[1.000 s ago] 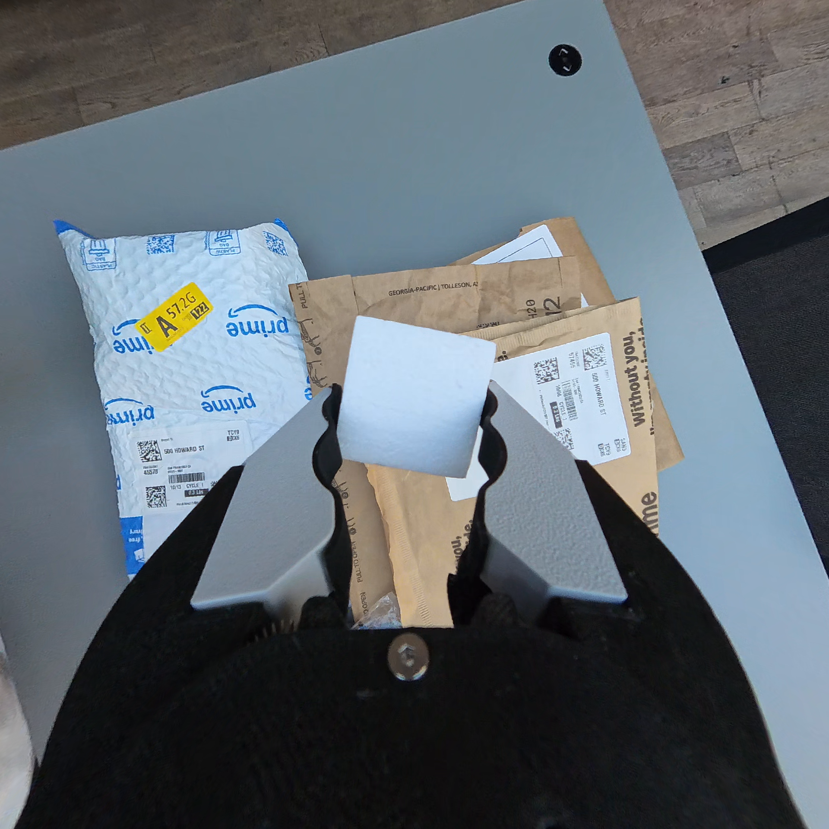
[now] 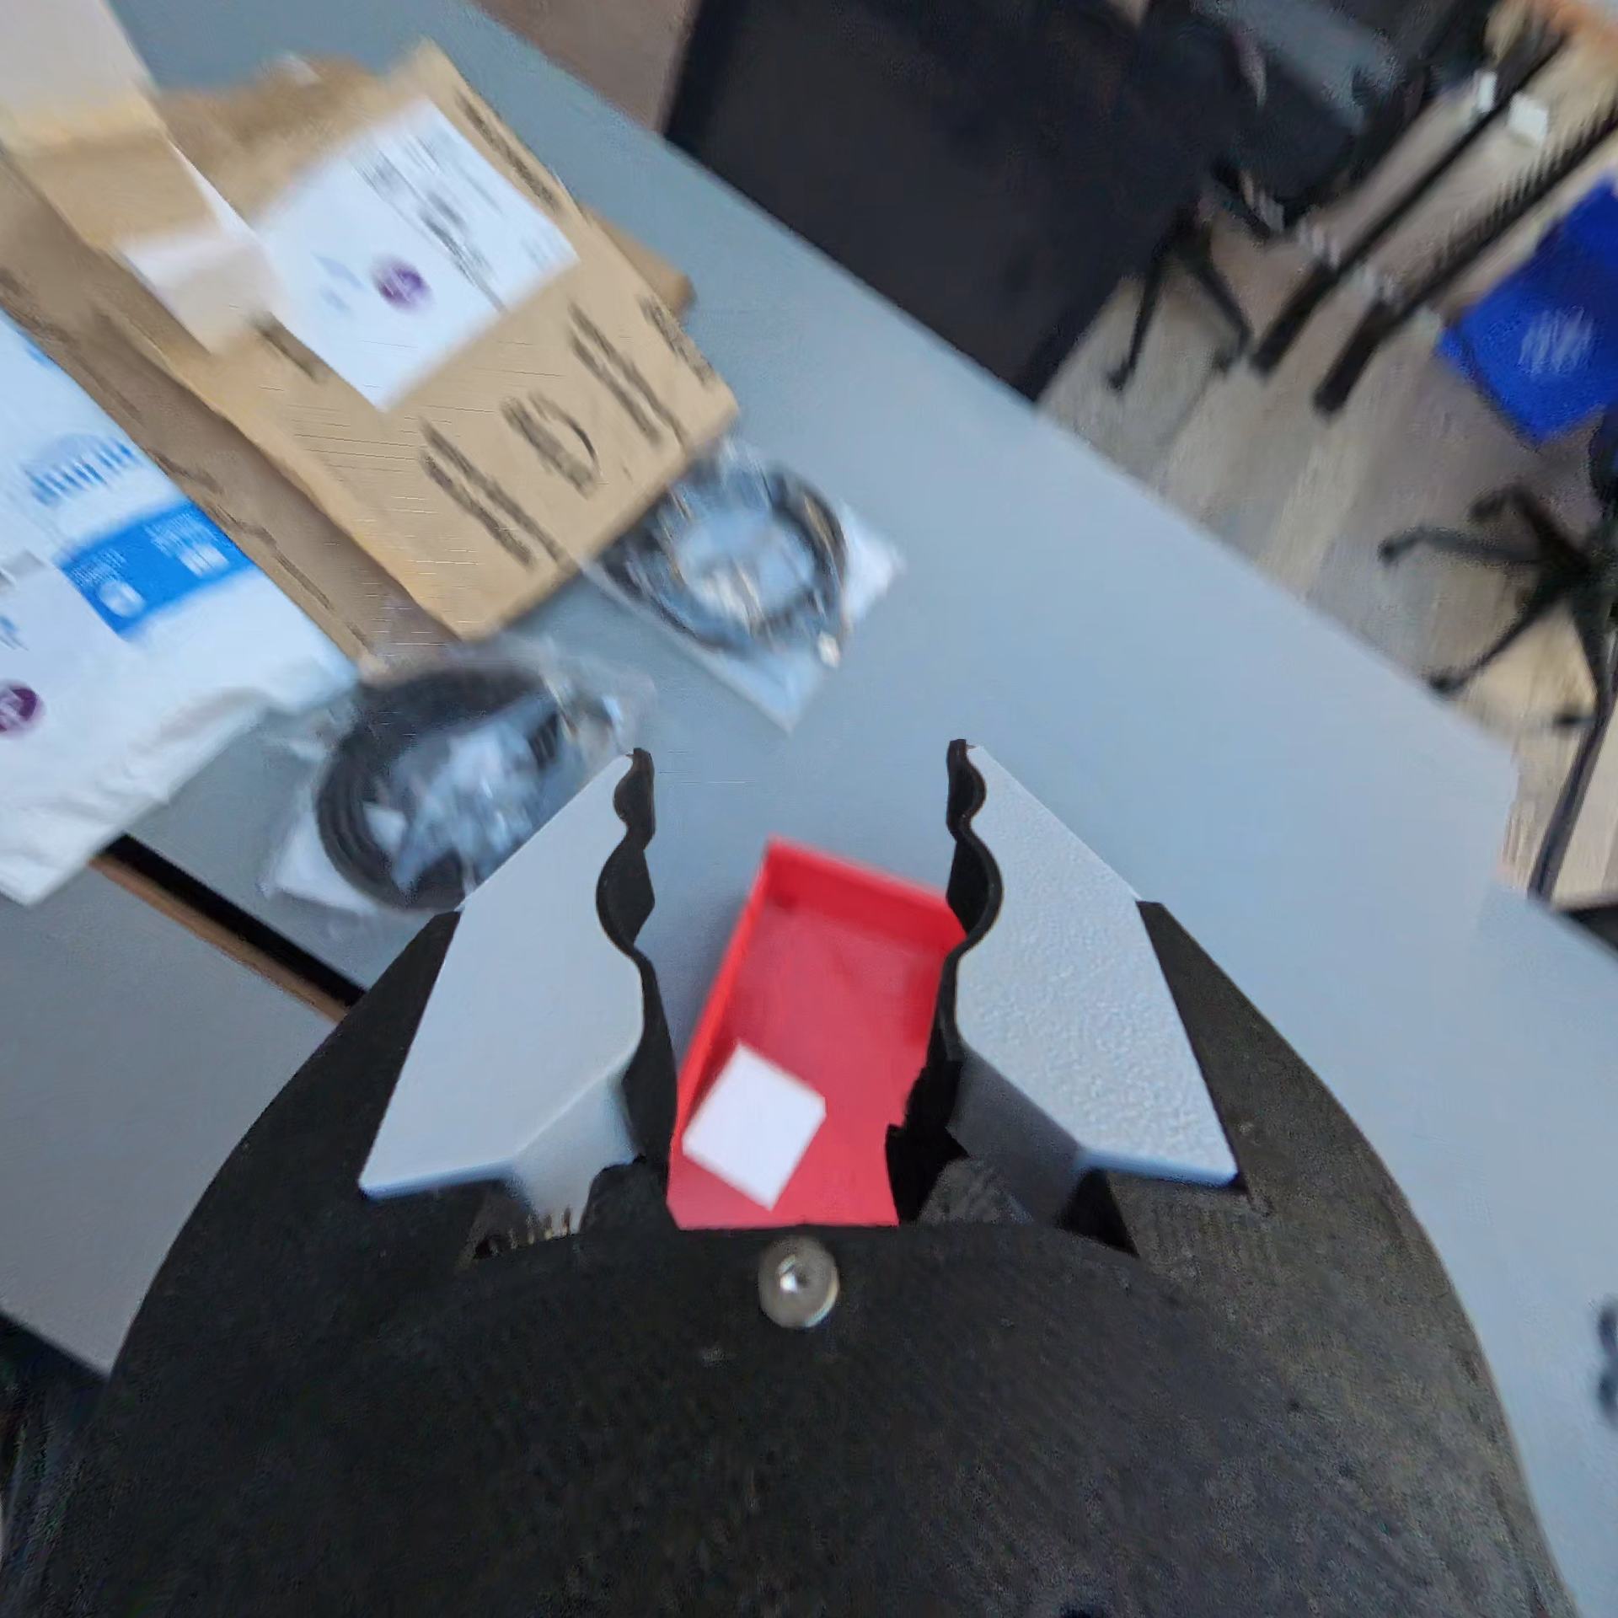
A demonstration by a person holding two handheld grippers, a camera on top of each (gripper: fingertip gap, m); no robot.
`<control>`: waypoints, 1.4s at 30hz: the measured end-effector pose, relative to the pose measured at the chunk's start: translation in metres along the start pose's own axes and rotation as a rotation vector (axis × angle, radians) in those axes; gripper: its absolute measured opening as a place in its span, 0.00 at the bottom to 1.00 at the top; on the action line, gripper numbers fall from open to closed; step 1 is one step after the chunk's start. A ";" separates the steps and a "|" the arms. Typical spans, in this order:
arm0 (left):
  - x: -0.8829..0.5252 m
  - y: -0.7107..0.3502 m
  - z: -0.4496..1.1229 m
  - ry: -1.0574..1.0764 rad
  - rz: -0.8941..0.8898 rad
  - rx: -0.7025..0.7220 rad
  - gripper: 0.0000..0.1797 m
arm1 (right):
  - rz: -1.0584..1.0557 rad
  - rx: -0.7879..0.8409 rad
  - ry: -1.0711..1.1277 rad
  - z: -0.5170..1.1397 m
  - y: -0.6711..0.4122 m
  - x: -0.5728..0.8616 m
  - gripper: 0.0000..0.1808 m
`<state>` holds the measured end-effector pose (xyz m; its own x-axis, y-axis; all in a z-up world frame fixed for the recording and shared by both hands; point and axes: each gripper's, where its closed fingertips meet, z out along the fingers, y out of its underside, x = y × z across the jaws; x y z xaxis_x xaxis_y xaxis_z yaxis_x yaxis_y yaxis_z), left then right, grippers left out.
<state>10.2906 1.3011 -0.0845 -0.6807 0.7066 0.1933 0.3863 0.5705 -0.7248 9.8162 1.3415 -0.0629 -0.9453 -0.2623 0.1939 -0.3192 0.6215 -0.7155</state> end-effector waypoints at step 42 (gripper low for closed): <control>0.015 0.010 -0.028 -0.084 0.028 -0.003 0.34 | -0.120 0.185 -0.507 0.071 -0.200 -0.172 0.33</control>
<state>10.3012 1.3290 -0.0703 -0.7194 0.6846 0.1172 0.4074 0.5525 -0.7272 10.0478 1.2101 -0.0006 -0.7378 -0.6742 -0.0330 -0.3626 0.4371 -0.8230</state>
